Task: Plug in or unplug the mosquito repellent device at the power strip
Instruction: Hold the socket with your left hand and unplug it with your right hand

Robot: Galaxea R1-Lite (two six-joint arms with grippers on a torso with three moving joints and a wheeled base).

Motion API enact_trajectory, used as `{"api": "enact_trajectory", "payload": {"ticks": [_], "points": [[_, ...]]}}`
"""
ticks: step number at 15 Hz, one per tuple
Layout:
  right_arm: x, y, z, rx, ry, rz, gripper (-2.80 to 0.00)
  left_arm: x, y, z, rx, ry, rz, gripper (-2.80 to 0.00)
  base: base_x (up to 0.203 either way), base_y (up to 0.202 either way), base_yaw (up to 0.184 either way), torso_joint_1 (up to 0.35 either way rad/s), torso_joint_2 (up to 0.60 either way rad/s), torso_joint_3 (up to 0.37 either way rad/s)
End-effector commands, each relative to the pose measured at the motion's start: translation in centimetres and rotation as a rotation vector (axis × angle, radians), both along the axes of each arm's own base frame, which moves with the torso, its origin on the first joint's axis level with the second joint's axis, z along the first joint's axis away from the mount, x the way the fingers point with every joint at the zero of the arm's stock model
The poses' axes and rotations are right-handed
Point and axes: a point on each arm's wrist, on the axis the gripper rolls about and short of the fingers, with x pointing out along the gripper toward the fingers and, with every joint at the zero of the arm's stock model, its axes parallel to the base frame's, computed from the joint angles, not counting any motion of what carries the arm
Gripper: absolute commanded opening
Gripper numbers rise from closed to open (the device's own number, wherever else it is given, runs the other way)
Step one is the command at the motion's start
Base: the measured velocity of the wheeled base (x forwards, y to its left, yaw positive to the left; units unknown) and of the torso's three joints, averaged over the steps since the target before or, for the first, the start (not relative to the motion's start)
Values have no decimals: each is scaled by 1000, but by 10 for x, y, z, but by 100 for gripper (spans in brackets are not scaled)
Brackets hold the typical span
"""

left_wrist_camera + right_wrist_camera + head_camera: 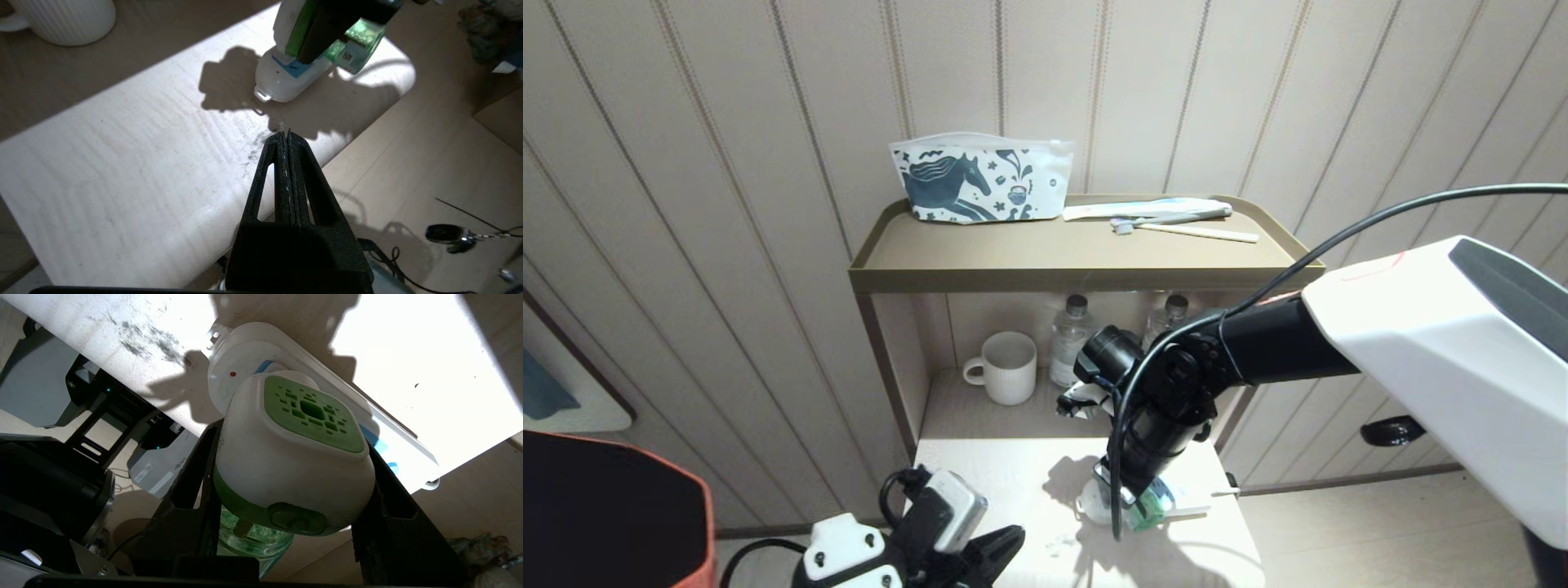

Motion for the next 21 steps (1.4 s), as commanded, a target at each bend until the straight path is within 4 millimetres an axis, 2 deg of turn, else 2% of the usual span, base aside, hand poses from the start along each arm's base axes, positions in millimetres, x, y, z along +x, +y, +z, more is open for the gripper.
{"api": "enact_trajectory", "payload": {"ticks": [1, 3, 7, 9, 12, 14, 16, 18, 21], "points": [[0, 0, 0, -1, 2, 2, -280, 6, -25, -33, 53, 11, 11, -280, 0, 0, 0, 0, 0, 0], [0, 0, 1, 2, -1, 1, -280, 1, -46, -42, 55, -12, 3, -280, 0, 0, 0, 0, 0, 0], [0, 0, 2, 2, -2, 1, -280, 3, -70, -66, 77, -42, 75, -280, 0, 0, 0, 0, 0, 0], [1, 0, 1, 3, -4, 1, -280, 3, -76, -67, 65, -60, 98, -280, 0, 0, 0, 0, 0, 0], [1, 0, 1, 5, -3, 1, -280, 9, -97, -74, 42, -119, 202, -280, 0, 0, 0, 0, 0, 0], [1, 0, 1, 4, 1, 2, -280, 14, -111, -71, 15, -149, 252, -280, 0, 0, 0, 0, 0, 0], [0, 1, 0, 4, 1, 3, -280, 19, -120, -74, 15, -166, 293, -280, 0, 0, 0, 0, 0, 0], [0, 2, -1, 2, 5, 5, -280, 22, -129, -88, 37, -182, 320, -280, 0, 0, 0, 0, 0, 0], [1, 2, -3, 1, 8, 5, -280, 19, -131, -105, 73, -181, 316, -280, 0, 0, 0, 0, 0, 0]]}}
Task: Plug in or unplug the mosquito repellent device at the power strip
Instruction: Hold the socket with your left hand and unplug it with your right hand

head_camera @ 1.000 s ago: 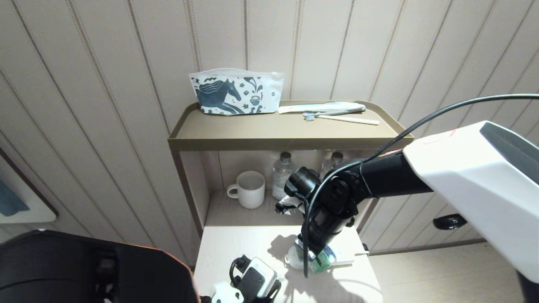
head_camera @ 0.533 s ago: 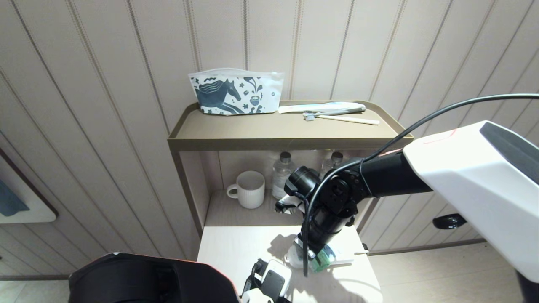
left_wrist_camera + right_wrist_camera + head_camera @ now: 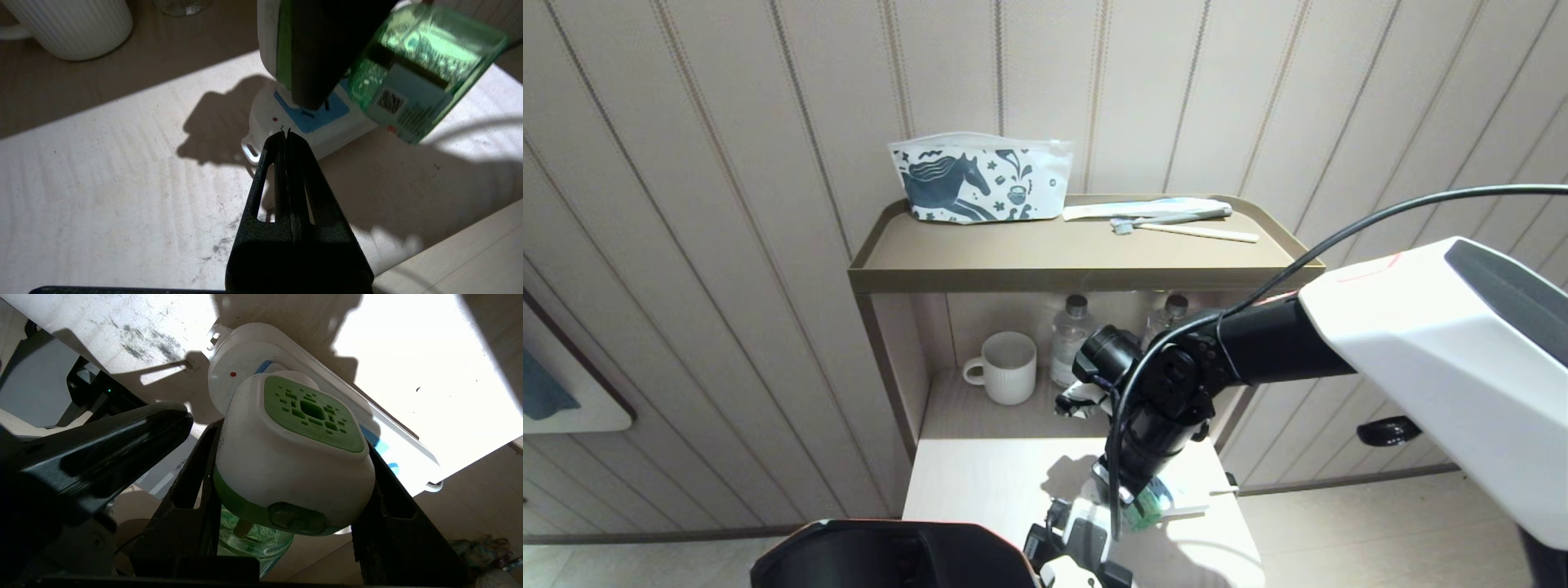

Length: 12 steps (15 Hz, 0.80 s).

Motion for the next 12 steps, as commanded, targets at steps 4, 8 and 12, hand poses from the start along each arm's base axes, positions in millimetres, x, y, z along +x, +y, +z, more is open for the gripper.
{"api": "enact_trajectory", "payload": {"ticks": [4, 8, 12], "points": [[0, 1, -7, -14, 18, 4, -280, -8, -5, -14, 18, 4, -10, -280, 0, 0, 0, 0, 0, 0], [-2, 3, -8, -16, 23, 8, -280, -5, -13, -19, 3, -13, 17, -280, 0, 0, 0, 0, 0, 0], [-2, 4, -16, -30, 43, 11, -280, -2, -18, -20, -8, -28, 44, -280, 0, 0, 0, 0, 0, 0]]}}
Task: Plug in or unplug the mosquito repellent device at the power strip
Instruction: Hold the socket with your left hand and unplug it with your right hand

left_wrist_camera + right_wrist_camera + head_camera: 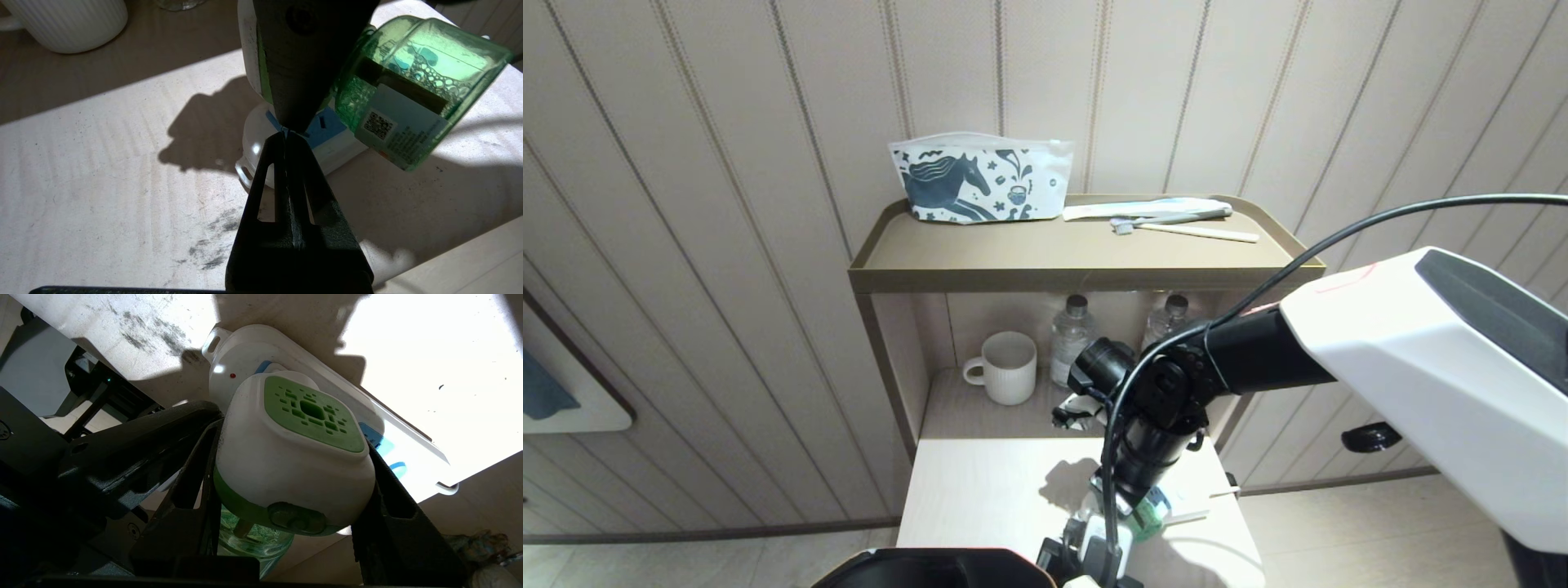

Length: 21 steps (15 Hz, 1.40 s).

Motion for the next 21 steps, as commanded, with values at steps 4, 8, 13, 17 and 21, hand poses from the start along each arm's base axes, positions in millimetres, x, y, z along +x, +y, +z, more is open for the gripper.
{"api": "enact_trajectory", "payload": {"ticks": [4, 8, 13, 17, 21], "points": [[-3, -1, -6, -18, 23, 3, -280, 1, -1, -6, 1, -9, 17, -280, 0, 0, 0, 0, 0, 0], [-5, 1, -6, -17, 25, 7, -280, 4, -6, -8, 0, -55, 67, -280, 0, 0, 0, 0, 0, 0], [-5, 2, -10, -11, 42, 12, -280, 9, -14, -8, -12, -85, 111, -280, 0, 0, 0, 0, 0, 0], [-5, 2, -10, -11, 42, 12, -280, 9, -14, -8, -12, -85, 111, -280, 0, 0, 0, 0, 0, 0], [-7, 1, 3, 13, 23, 7, -280, 9, -15, -12, -5, -86, 110, -280, 0, 0, 0, 0, 0, 0]]}}
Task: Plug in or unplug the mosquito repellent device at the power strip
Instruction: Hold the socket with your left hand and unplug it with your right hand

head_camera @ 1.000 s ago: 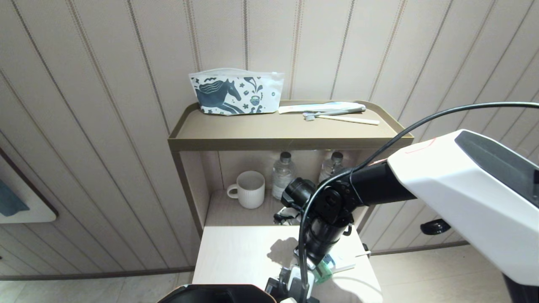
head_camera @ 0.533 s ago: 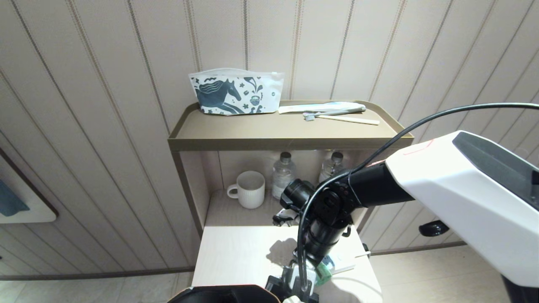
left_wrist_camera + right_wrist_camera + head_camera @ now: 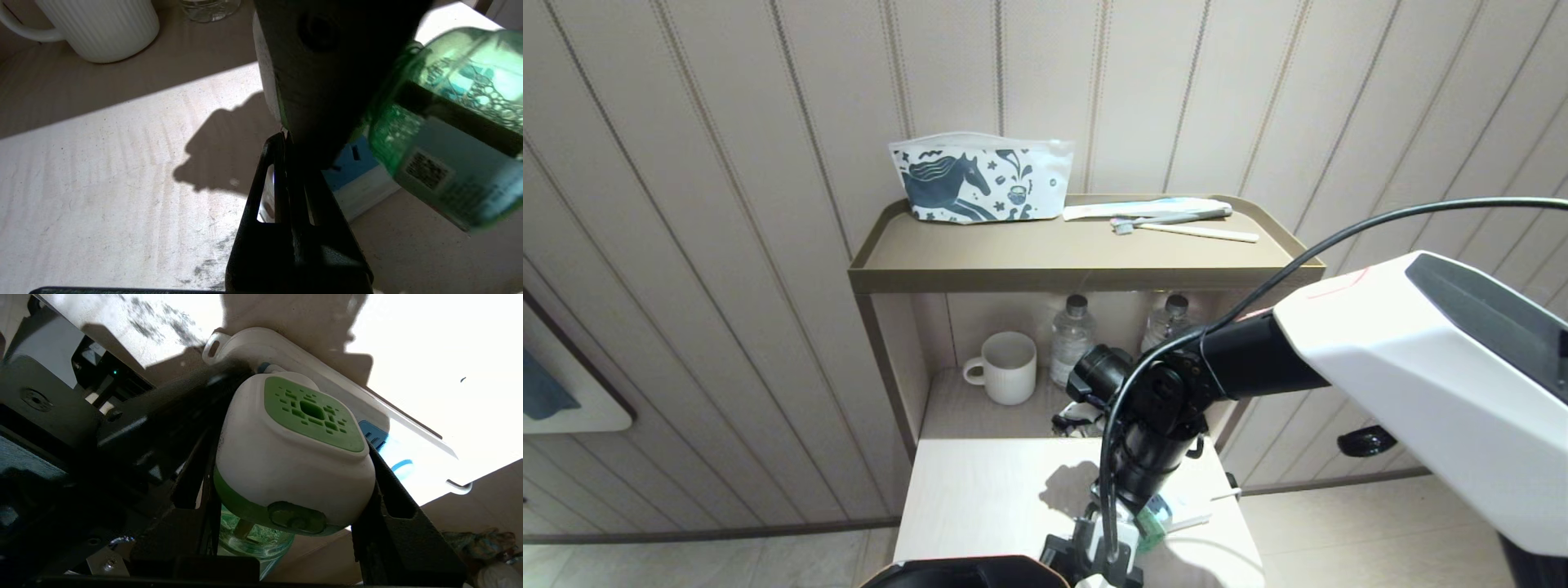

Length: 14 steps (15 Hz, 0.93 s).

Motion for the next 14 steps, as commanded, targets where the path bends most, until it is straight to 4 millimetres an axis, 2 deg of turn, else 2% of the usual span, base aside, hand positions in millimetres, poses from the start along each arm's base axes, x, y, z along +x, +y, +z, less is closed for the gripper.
{"api": "enact_trajectory", "payload": {"ticks": [1, 11, 14], "points": [[-3, -1, 10, 15, -15, -1, -280, 1, 0, 3, -38, -15, 6, -280, 0, 0, 0, 0, 0, 0], [-9, -2, 34, 66, -61, -21, -280, 0, 1, 3, -38, -12, 7, -280, 0, 0, 0, 0, 0, 0], [-9, -4, 33, 113, -11, -9, -280, 0, 1, 3, -36, -11, 8, -280, 0, 0, 0, 0, 0, 0]]}}
